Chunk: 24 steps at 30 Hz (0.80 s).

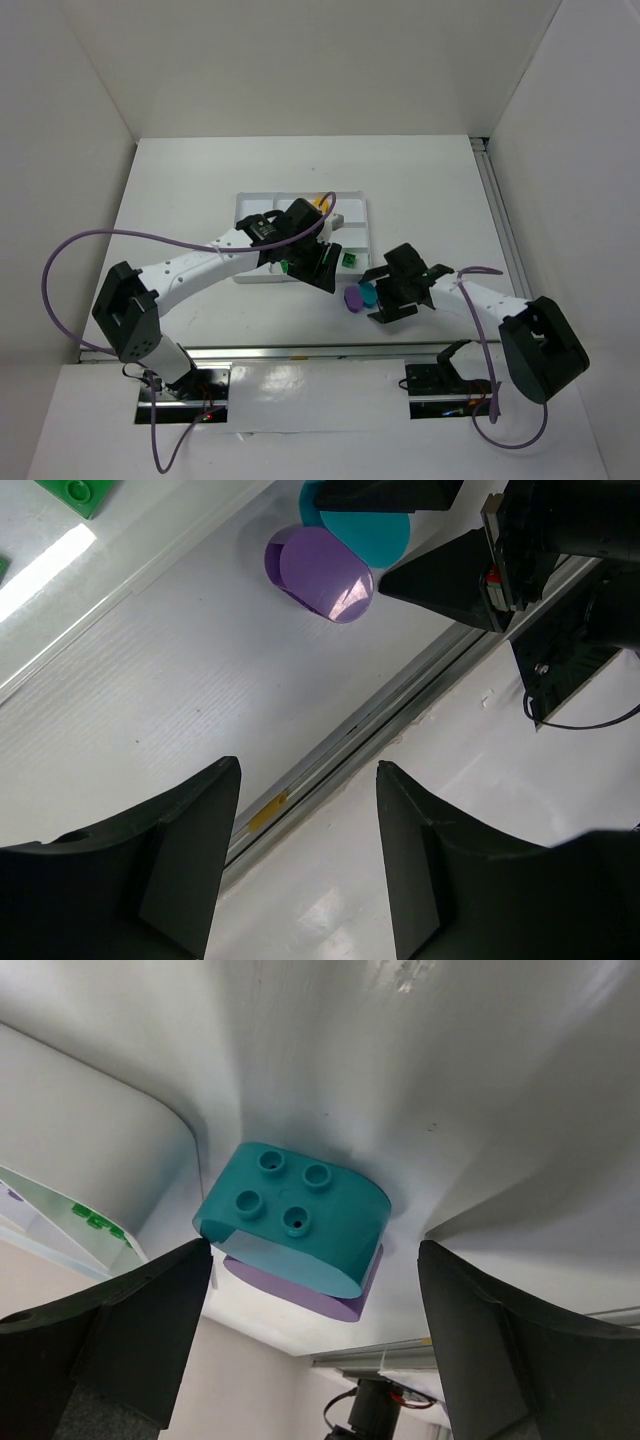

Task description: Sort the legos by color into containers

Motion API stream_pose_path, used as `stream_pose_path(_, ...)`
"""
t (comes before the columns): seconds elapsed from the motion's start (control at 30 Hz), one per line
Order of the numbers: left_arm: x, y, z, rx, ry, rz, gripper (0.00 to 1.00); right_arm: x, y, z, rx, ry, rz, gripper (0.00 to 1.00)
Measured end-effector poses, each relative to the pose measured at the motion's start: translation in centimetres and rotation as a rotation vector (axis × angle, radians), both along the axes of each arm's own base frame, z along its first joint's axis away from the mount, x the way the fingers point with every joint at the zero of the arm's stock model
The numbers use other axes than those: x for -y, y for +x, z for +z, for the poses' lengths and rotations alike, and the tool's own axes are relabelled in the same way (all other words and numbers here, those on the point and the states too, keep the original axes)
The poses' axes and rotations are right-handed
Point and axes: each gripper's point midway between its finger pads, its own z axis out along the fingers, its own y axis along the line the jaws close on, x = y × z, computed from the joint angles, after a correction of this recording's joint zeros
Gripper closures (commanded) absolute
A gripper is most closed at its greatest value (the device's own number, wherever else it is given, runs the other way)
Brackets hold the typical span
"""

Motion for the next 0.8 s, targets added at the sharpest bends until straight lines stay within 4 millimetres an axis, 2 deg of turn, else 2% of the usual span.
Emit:
stream_pose_path(0.13, 0.0, 0.0, 0.0, 0.004, 0.002, -0.006, 0.32, 0.2, 0.5, -0.1, 0.018, 0.015, -0.013, 0.03)
stream_pose_path(0.33, -0.1, 0.0, -0.1, 0.01, 0.007, -0.016, 0.32, -0.6, 1.3, -0.2, 0.013, 0.058, 0.029, 0.03)
stream_pose_path(0.37, -0.1, 0.0, -0.1, 0.01, 0.007, -0.016, 0.32, -0.9, 1.4, -0.2, 0.01, 0.061, 0.047, 0.14)
stream_pose_path(0.4, -0.1, 0.0, -0.1, 0.01, 0.007, -0.016, 0.32, -1.0, 1.4, -0.2, 0.009, 0.055, 0.064, 0.19)
stream_pose_path(0.53, -0.2, 0.0, -0.2, 0.006, 0.011, -0.017, 0.32, -0.8, 1.7, -0.5, 0.002, 0.024, 0.089, 0.2)
stream_pose_path(0.63, -0.2, 0.0, -0.2, 0.006, 0.011, -0.017, 0.32, -0.2, 1.4, -0.4, 0.018, 0.004, 0.086, 0.2)
stream_pose_path(0.8, -0.1, 0.0, -0.3, 0.002, 0.014, -0.017, 0.32, 2.2, -0.8, -0.5, 0.026, -0.063, 0.061, 0.22)
